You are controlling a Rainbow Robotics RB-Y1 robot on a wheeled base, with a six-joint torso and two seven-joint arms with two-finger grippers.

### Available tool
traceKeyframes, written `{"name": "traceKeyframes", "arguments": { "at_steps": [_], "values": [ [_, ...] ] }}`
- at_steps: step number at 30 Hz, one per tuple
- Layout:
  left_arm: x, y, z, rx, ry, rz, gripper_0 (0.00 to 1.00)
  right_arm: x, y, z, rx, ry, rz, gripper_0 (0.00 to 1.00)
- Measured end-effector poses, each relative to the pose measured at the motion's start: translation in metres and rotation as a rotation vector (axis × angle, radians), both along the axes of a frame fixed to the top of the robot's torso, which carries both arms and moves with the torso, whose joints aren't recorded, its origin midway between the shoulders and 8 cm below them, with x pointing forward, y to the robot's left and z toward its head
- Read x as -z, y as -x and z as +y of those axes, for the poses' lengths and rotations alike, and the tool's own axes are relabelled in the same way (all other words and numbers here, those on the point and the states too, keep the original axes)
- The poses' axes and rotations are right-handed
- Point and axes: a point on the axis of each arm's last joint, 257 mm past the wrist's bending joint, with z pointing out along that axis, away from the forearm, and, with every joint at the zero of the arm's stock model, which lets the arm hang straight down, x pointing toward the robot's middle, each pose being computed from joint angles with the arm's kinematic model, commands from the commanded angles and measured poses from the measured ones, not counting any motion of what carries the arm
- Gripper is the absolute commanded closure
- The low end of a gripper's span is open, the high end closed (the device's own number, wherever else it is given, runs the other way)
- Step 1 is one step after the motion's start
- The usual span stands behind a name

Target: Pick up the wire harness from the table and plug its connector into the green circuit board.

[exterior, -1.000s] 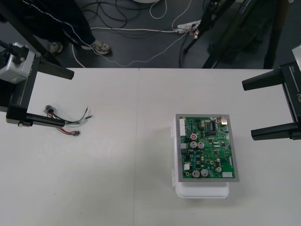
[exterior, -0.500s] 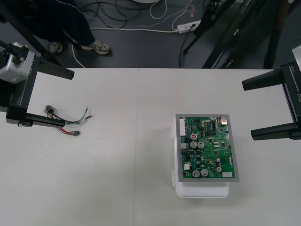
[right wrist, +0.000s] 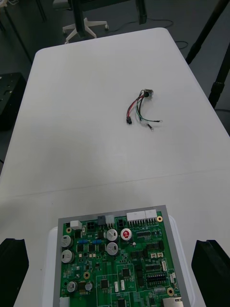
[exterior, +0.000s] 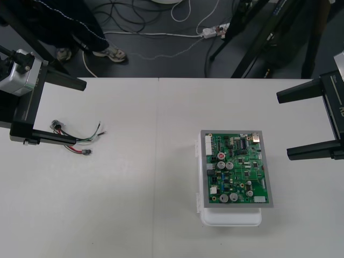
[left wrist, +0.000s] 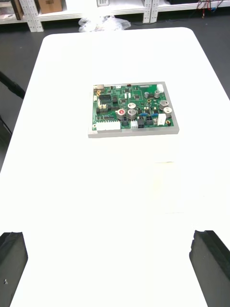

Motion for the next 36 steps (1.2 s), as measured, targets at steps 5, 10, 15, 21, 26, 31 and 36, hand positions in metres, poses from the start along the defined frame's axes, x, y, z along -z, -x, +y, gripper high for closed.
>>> {"name": "traceKeyframes", "arguments": {
  "at_steps": [5,10,15,21,26,31,36],
  "values": [
    [0.0000,0.0000,0.0000,0.000,0.000,0.000,0.00,0.0000,0.0000,0.0000,0.000,0.000,0.000,0.00],
    [-0.0003,0.0003,-0.0003,0.001,0.002,0.001,0.00,0.0000,0.0000,0.0000,0.000,0.000,0.000,0.00],
    [-0.0013,0.0015,-0.0012,0.004,0.007,0.005,0.00,0.0000,0.0000,0.0000,0.000,0.000,0.000,0.00],
    [-0.0016,0.0018,-0.0015,0.005,0.009,0.006,0.00,0.0000,0.0000,0.0000,0.000,0.000,0.000,0.00],
    [-0.0014,0.0016,-0.0013,0.005,0.008,0.005,0.00,0.0000,0.0000,0.0000,0.000,0.000,0.000,0.00],
    [-0.0012,0.0014,-0.0011,0.007,0.006,0.000,0.00,0.0000,0.0000,0.0000,0.000,0.000,0.000,0.00],
    [-0.0018,0.0015,-0.0012,0.015,0.007,-0.010,0.00,0.0000,0.0000,0.0000,0.000,0.000,0.000,0.00]
  ]
}}
